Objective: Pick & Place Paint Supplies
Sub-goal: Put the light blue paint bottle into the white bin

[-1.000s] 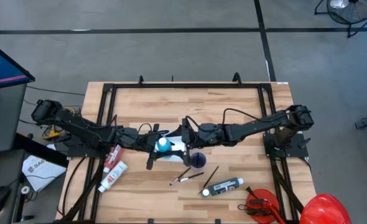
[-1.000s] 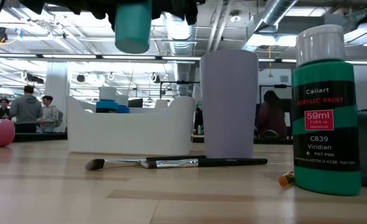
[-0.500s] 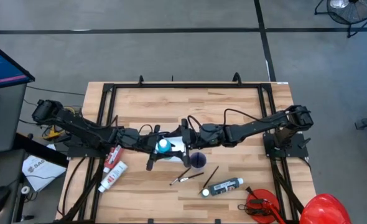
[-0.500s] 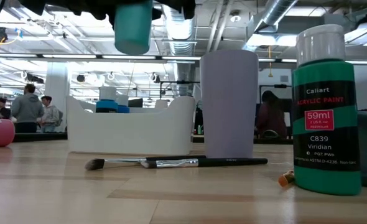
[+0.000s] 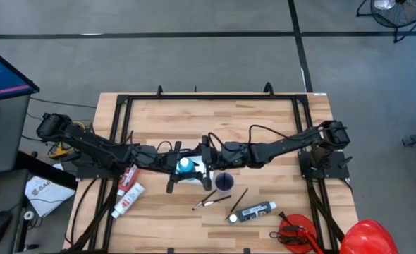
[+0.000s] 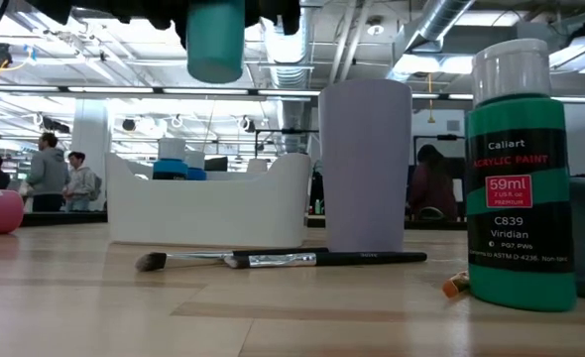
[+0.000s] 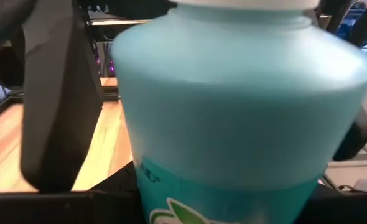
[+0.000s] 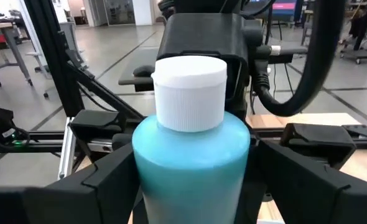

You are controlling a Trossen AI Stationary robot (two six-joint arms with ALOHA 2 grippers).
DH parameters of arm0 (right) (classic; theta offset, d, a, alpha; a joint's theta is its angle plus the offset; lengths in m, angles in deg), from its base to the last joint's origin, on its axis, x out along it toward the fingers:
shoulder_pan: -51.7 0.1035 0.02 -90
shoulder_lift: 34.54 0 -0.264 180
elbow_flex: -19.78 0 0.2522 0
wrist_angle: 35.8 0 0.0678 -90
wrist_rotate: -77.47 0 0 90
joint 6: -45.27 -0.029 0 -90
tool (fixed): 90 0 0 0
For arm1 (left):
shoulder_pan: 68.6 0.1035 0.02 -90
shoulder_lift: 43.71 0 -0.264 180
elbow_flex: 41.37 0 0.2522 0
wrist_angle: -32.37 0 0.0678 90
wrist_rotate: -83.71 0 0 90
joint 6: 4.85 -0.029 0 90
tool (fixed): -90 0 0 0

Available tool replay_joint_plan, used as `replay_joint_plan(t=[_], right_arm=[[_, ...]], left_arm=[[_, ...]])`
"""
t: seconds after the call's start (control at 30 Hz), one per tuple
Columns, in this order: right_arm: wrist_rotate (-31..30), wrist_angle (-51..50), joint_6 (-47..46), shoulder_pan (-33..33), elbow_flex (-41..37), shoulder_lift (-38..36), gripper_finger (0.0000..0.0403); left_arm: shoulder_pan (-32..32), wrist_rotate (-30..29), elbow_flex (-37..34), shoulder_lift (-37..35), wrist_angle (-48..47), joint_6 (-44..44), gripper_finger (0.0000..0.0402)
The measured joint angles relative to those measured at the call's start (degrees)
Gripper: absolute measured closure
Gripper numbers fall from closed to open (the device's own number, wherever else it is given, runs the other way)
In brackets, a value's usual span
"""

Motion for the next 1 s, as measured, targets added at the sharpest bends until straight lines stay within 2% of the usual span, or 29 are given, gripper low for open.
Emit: replay_joint_plan(t=[0.37, 1.0], right_arm=[[3.5, 0.8, 0.4, -1.3, 0.5, 0.8, 0.0101], [4.6, -4.1, -2.1, -1.7, 0.6, 0.7, 0.0101]], left_arm=[[0.1, 0.4, 0.0, 0.8, 0.6, 0.0, 0.0229], [0.4, 2.1, 0.0, 0.9, -1.0, 0.5, 0.0229]])
